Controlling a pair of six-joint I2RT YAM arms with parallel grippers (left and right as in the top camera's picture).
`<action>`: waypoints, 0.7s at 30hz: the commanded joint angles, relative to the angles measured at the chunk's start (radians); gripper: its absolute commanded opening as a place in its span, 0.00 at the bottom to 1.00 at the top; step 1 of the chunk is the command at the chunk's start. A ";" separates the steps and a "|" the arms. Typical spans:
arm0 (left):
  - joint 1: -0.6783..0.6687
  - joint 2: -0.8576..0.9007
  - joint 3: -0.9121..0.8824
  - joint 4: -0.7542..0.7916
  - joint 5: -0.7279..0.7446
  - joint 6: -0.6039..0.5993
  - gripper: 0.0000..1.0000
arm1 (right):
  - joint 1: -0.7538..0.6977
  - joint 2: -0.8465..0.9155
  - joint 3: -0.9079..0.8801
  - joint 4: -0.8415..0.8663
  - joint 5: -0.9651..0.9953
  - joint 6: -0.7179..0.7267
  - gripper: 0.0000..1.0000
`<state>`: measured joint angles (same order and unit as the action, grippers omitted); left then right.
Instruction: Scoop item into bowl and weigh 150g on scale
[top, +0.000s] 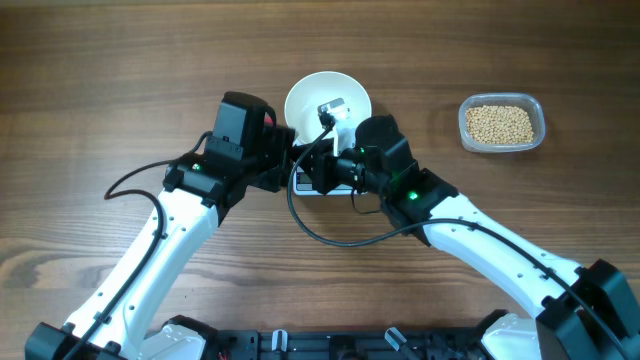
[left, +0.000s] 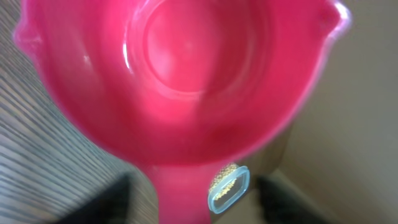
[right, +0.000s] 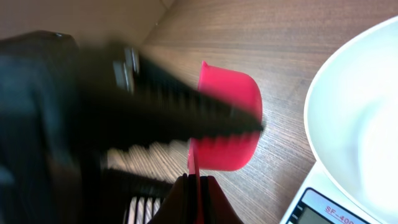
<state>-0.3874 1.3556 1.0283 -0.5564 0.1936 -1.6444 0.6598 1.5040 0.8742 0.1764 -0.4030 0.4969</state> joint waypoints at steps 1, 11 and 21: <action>-0.003 -0.016 0.018 0.000 0.032 0.151 1.00 | -0.007 0.003 0.026 -0.006 -0.009 0.020 0.04; -0.003 -0.386 0.018 0.012 -0.002 0.682 1.00 | -0.098 -0.314 0.163 -0.441 0.219 -0.131 0.04; -0.003 -0.436 0.018 -0.083 -0.049 0.835 1.00 | -0.182 -0.620 0.196 -0.808 0.546 -0.209 0.04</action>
<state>-0.3874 0.8806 1.0325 -0.6323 0.1612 -0.8680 0.4808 0.9199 1.0550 -0.5877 -0.0235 0.3637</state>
